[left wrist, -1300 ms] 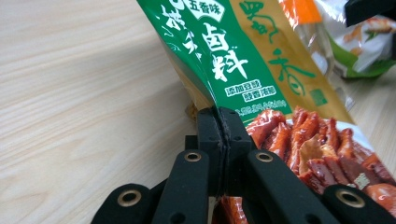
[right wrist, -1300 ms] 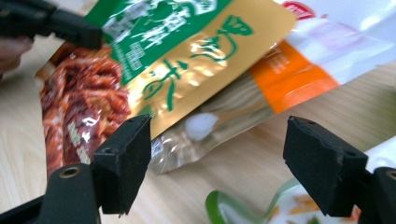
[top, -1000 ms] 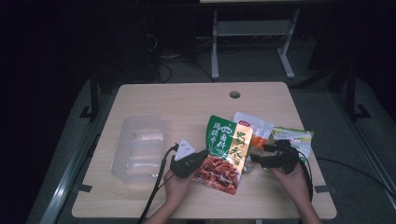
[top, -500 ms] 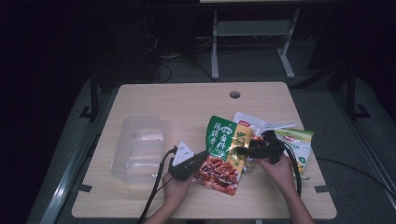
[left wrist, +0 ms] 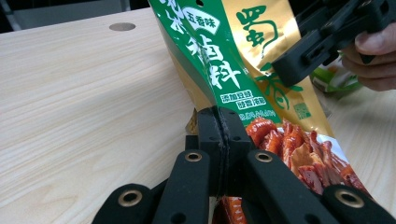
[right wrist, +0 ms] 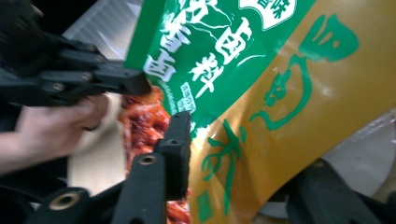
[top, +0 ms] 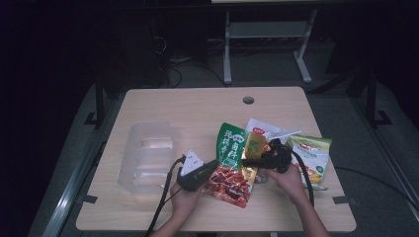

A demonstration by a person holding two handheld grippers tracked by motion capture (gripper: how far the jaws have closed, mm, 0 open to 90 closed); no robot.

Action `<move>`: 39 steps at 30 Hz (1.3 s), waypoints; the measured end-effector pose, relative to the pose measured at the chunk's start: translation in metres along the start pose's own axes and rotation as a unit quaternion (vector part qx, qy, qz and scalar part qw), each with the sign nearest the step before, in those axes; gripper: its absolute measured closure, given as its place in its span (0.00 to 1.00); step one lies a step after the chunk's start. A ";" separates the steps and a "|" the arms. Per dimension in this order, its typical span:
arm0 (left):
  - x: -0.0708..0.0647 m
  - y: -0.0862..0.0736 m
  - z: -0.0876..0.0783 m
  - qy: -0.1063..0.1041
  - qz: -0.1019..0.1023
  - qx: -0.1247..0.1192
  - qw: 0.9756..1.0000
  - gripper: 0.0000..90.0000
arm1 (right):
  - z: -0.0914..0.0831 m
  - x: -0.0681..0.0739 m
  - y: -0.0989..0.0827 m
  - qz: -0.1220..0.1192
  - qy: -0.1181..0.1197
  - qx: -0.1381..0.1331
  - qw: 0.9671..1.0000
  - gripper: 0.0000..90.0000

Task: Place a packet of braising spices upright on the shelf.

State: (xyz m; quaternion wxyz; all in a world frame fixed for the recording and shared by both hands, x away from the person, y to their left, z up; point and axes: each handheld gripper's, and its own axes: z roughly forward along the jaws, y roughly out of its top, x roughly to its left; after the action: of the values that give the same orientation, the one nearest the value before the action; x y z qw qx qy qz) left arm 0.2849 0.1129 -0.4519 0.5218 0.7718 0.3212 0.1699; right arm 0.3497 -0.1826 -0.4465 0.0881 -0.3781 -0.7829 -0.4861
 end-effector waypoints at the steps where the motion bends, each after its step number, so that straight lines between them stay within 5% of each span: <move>1: 0.000 0.000 0.000 0.000 -0.001 0.000 1.000 0.99 | 0.000 0.001 0.000 -0.009 -0.007 -0.002 1.000 0.80; 5: 0.001 0.001 -0.002 -0.003 0.005 0.012 1.000 0.98 | -0.007 0.008 0.002 -0.034 -0.026 -0.010 0.999 0.99; 11: 0.001 0.002 -0.007 -0.007 0.004 0.026 1.000 0.82 | -0.019 0.026 0.007 -0.071 -0.045 -0.018 0.996 1.00; 22: -0.004 0.007 -0.027 -0.051 0.022 0.029 0.998 0.60 | -0.036 0.045 0.015 -0.112 -0.050 -0.037 0.992 1.00; 28: -0.011 0.009 -0.044 -0.097 0.049 0.030 0.994 0.51 | -0.044 0.054 0.021 -0.129 -0.055 -0.040 0.989 1.00; 34: -0.013 0.007 -0.055 -0.115 0.064 0.040 0.990 0.48 | -0.051 0.056 0.023 -0.126 -0.060 -0.051 0.989 1.00; 39: -0.014 0.005 -0.065 -0.151 0.072 0.043 0.985 0.45 | -0.055 0.064 0.030 -0.136 -0.064 -0.053 0.987 1.00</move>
State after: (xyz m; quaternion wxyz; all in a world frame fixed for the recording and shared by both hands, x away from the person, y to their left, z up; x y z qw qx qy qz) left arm 0.2373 0.1475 -0.4202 0.5168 0.8316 0.1889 0.0746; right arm 0.3127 -0.1886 -0.3655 -0.0494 -0.3024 -0.8042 -0.5093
